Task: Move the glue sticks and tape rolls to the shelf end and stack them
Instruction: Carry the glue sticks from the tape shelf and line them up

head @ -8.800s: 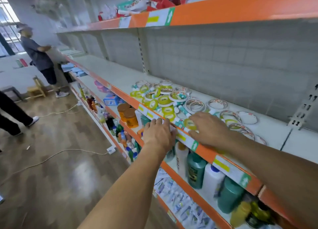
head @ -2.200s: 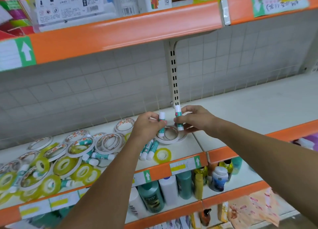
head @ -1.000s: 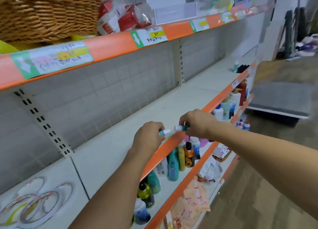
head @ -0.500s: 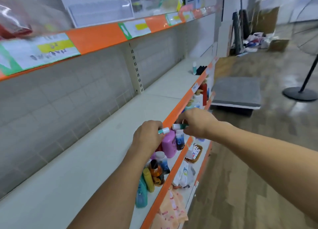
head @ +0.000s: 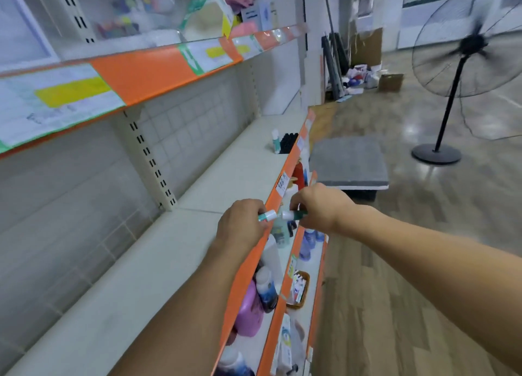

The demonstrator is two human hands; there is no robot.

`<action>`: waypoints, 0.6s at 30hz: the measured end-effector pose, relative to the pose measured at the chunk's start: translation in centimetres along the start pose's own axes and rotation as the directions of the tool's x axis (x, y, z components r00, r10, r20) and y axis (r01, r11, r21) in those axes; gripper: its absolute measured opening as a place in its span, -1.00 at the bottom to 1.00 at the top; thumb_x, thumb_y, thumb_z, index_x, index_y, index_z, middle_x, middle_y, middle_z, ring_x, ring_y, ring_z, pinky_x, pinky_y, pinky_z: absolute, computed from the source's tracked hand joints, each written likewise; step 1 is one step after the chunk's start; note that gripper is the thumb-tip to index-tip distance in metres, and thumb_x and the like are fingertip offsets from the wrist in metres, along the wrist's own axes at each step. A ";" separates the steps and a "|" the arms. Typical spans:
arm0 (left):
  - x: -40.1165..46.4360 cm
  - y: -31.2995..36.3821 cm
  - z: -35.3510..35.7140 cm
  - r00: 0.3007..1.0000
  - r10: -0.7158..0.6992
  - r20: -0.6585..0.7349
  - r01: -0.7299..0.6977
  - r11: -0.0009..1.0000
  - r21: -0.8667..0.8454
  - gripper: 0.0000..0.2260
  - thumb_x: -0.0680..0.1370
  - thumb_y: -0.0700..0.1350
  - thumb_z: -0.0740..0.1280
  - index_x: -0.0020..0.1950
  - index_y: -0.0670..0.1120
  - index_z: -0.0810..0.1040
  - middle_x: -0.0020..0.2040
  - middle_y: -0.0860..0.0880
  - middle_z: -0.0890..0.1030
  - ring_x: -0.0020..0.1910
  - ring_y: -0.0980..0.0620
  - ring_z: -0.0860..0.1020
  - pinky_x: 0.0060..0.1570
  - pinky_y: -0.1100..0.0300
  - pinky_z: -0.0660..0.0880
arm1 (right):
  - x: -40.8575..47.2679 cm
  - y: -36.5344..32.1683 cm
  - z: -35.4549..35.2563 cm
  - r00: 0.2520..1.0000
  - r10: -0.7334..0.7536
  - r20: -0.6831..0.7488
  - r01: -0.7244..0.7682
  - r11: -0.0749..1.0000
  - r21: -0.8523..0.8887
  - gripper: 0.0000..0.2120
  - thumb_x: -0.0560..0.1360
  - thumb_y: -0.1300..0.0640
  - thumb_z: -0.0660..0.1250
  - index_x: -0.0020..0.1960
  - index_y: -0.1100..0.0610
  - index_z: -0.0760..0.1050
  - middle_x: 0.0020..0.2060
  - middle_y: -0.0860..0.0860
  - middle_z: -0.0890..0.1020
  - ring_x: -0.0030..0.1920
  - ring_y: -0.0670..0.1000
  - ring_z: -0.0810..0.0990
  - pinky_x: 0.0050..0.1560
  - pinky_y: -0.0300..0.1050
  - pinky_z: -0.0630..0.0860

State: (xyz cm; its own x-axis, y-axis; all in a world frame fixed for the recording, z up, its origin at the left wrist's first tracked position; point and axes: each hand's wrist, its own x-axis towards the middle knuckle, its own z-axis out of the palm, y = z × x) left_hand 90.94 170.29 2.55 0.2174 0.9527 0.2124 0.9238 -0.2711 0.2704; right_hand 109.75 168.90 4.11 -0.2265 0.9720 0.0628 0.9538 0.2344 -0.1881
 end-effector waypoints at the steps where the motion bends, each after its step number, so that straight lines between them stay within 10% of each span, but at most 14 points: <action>1: 1.5 0.3 0.4 1.000 0.009 -0.001 -0.009 1.000 -0.002 -0.85 0.43 -0.02 0.41 -0.02 0.03 0.63 -0.09 0.00 0.62 -0.07 -0.09 0.57 -0.11 0.10 0.54 | 0.9 0.9 -0.2 1.000 0.016 0.001 -0.016 1.000 0.007 -0.69 0.43 0.19 0.37 0.12 -0.08 0.58 -0.06 -0.03 0.55 -0.07 0.08 0.53 -0.17 -0.08 0.50; 18: 26.7 7.3 8.9 0.969 -0.193 -0.155 0.141 0.945 -0.295 -0.89 0.47 -0.07 0.45 -0.01 0.01 0.64 -0.13 0.07 0.62 -0.11 0.05 0.58 -0.12 0.17 0.50 | 23.9 20.5 -3.1 0.995 -0.100 0.031 0.100 0.995 0.001 -0.75 0.45 0.15 0.35 0.10 -0.05 0.61 0.00 0.01 0.64 -0.01 0.11 0.59 -0.06 -0.03 0.58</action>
State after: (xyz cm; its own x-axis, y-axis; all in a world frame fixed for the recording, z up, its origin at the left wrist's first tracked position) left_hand 106.25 194.99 1.83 -0.0164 0.9542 0.2989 0.8110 -0.1622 0.5622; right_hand 124.47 196.89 4.85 -0.3263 0.9439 0.0510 0.9263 0.3300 -0.1818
